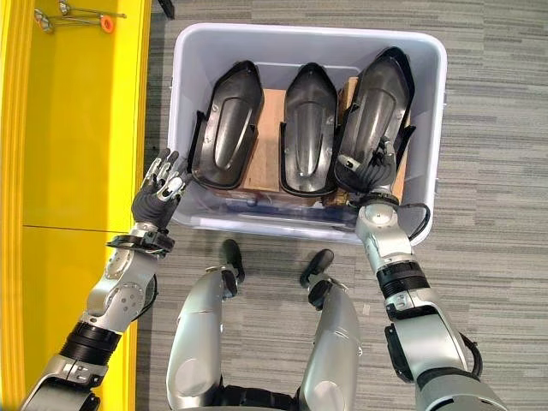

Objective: Move parts from the plastic box to the shelf.

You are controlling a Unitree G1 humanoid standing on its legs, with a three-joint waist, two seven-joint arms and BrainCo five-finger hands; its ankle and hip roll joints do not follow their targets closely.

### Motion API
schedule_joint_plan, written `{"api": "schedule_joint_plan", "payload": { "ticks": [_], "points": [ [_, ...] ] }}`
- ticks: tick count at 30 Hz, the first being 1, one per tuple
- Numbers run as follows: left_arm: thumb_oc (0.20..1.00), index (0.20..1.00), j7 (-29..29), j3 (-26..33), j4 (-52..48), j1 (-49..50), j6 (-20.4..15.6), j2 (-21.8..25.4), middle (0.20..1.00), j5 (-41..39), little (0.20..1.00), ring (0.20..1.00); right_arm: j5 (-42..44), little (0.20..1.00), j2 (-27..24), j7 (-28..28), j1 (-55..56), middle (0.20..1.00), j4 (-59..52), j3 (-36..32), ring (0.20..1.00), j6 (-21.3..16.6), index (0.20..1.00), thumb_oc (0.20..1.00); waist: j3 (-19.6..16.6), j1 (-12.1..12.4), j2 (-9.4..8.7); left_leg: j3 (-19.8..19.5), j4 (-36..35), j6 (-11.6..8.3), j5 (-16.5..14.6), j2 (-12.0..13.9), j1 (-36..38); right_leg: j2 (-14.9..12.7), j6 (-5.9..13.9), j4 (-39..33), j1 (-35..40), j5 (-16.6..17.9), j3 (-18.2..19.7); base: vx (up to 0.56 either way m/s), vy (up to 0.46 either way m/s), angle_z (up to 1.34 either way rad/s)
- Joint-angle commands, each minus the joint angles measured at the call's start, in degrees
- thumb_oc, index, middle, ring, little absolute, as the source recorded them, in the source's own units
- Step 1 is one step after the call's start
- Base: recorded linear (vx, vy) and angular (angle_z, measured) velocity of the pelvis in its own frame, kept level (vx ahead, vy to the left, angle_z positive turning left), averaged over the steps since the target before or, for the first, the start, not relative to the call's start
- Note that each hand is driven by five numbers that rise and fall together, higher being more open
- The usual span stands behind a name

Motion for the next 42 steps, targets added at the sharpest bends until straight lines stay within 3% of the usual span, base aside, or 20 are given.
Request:
{"api": "schedule_joint_plan", "payload": {
  "ticks": [1, 8, 16, 22, 24, 29, 31, 32, 42],
  "points": [
    [1.000, 1.000, -0.41, -0.58, -4.30, 1.18, -1.46, -1.28, 1.000, -0.73, 1.000, 1.000, -1.86, 1.000, 1.09, 2.64, -0.58, 1.000, -5.54, 1.64, 1.000, -2.49, 1.000, 1.000, -2.37, 1.58, 2.80, 1.19, -8.01, -0.96, 2.71, -3.05, 1.27, -2.01, 7.51, 9.40, 0.65, -7.07, 0.14, 0.00, 0.000, 0.00],
    [1.000, 1.000, -0.16, -1.02, -3.85, 1.50, -1.01, -1.32, 1.000, -0.02, 1.000, 1.000, -4.95, 1.000, 1.54, -4.18, -0.87, 1.000, -5.48, 1.65, 1.000, -1.67, 1.000, 1.000, -2.37, 1.79, 3.06, 1.25, -8.20, -0.78, 2.76, -3.20, 2.33, -2.36, 7.64, 9.95, 1.55, -7.43, -0.27, 0.00, 0.008, 0.01],
    [1.000, 1.000, 0.34, -3.62, -3.45, 0.78, -1.50, -0.79, 1.000, 0.49, 1.000, 1.000, -27.26, 1.000, -1.43, -30.73, -1.53, 1.000, -7.29, -2.54, 1.000, -6.16, 1.000, 1.000, -2.37, 0.76, 4.13, 2.11, -9.44, -0.42, 2.93, -3.33, 2.57, -2.00, 8.33, 9.29, 1.30, -6.91, 0.22, -0.01, 0.036, 0.00],
    [1.000, 1.000, 1.84, -6.05, -3.52, 0.98, -3.43, -1.78, 1.000, -0.25, 1.000, 1.000, -39.70, 1.000, -1.73, -38.86, -1.20, 1.000, -12.17, -3.49, 1.000, -4.43, 1.000, 1.000, -2.37, 0.12, 5.56, 2.83, -10.77, -0.30, 3.32, -3.95, 2.80, -1.80, 8.56, 8.77, 1.03, -7.01, 1.03, -0.01, 0.068, -0.07],
    [1.000, 1.000, 1.74, -6.40, -3.21, 1.06, -4.04, -2.16, 1.000, -0.08, 1.000, 1.000, -42.03, 1.000, -1.76, -40.80, -1.47, 1.000, -13.30, -3.14, 1.000, -5.96, 1.000, 1.000, -2.37, -0.02, 5.87, 3.10, -11.06, -0.32, 3.45, -3.97, 2.96, -1.68, 8.52, 8.48, 1.08, -6.99, 1.18, -0.01, 0.048, -0.07],
    [1.000, 1.000, 1.92, -6.70, -3.76, 1.80, -5.01, -2.30, 1.000, -0.35, 1.000, 1.000, -43.30, 1.000, -1.26, -42.00, 0.48, 1.000, -18.85, -3.80, 1.000, -6.70, 1.000, 1.000, -2.37, -0.68, 6.22, 3.62, -11.57, -0.46, 3.57, -4.04, 3.38, -1.60, 8.60, 8.08, 1.15, -7.04, 1.56, -0.01, 0.040, -0.04],
    [1.000, 1.000, 1.95, -6.56, -3.98, 2.30, -5.35, -2.33, 1.000, -0.43, 1.000, 1.000, -40.32, 1.000, -0.89, -41.43, 1.76, 1.000, -19.62, -4.25, 1.000, -5.86, 1.000, 1.000, -2.37, -1.02, 6.16, 3.77, -11.60, -0.56, 3.41, -3.97, 3.48, -1.54, 8.59, 7.91, 1.16, -7.16, 1.75, -0.01, 0.028, -0.03],
    [1.000, 1.000, 1.84, -6.41, -3.86, 2.59, -5.61, -2.32, 1.000, -0.53, 1.000, 1.000, -38.19, 1.000, -0.43, -38.79, 2.76, 1.000, -19.30, -4.26, 1.000, -3.66, 1.000, 1.000, -2.37, -1.29, 6.13, 3.80, -11.63, -0.65, 3.29, -3.99, 3.60, -1.37, 8.58, 7.78, 1.18, -7.24, 1.95, -0.01, 0.029, -0.03],
    [1.000, 1.000, -0.62, -5.80, -0.95, 1.79, -5.63, -2.44, 1.000, -1.35, 1.000, 1.000, -28.62, 1.000, 1.37, -33.17, 2.66, 1.000, -7.08, -1.24, 1.000, -2.57, 1.000, 1.000, -2.37, -0.68, 6.24, 4.08, -11.57, -0.32, 3.06, -4.05, 4.60, -1.87, 8.16, 8.01, 2.35, -7.63, 1.24, 0.01, 0.008, -0.04]
  ]
}}
